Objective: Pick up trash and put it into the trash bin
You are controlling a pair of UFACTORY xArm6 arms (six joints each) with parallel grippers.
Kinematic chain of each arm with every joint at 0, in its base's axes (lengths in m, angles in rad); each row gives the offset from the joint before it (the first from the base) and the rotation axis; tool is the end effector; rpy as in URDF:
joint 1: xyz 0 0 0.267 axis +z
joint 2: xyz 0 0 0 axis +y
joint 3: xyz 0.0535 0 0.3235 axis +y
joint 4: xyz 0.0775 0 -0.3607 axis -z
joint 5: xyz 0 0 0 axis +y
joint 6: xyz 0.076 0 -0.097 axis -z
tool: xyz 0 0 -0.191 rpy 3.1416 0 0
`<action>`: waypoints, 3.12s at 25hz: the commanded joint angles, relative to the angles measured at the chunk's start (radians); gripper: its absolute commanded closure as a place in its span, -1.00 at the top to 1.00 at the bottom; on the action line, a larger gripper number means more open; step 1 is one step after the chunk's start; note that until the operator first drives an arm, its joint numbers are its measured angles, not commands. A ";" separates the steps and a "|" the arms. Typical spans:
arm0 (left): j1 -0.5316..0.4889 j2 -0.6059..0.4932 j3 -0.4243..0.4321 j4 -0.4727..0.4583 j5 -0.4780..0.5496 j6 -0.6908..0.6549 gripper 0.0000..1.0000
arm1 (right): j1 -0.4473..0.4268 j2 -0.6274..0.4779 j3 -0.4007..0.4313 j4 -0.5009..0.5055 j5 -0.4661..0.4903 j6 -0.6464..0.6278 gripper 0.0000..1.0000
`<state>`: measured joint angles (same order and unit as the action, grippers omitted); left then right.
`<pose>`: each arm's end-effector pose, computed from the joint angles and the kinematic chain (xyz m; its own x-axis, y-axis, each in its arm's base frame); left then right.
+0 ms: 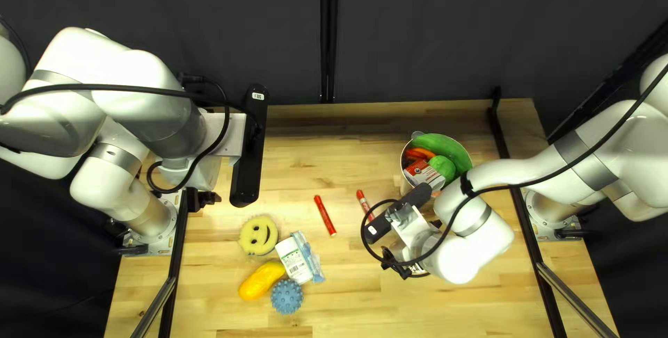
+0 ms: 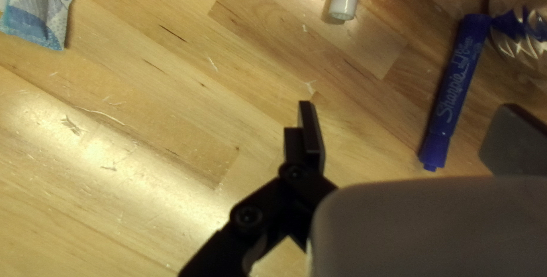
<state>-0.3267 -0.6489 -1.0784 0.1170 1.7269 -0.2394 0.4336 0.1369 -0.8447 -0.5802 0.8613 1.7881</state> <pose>0.2641 -0.0530 0.4039 0.9971 -0.0706 0.0288 -0.0670 -0.9915 -0.1117 0.4406 0.1019 0.0782 0.5671 -0.7223 0.3959 -0.8147 -0.5628 0.1401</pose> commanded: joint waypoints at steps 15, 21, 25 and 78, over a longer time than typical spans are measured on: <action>0.000 0.000 0.000 0.000 0.000 0.000 1.00 | 0.057 -0.023 0.135 -0.062 -0.049 0.259 1.00; 0.000 0.000 0.000 0.000 0.000 0.000 1.00 | 0.044 -0.010 0.150 -0.092 -0.074 0.307 1.00; 0.000 0.000 0.000 0.000 0.000 0.000 1.00 | 0.043 -0.004 0.149 -0.106 -0.079 0.318 1.00; 0.000 0.000 0.000 0.000 0.000 0.000 1.00 | 0.019 -0.101 0.160 -0.141 0.068 0.077 1.00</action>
<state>-0.3267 -0.6489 -1.0784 0.1170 1.7269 -0.2394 0.4651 0.0471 -0.6992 -0.7071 0.9271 1.8875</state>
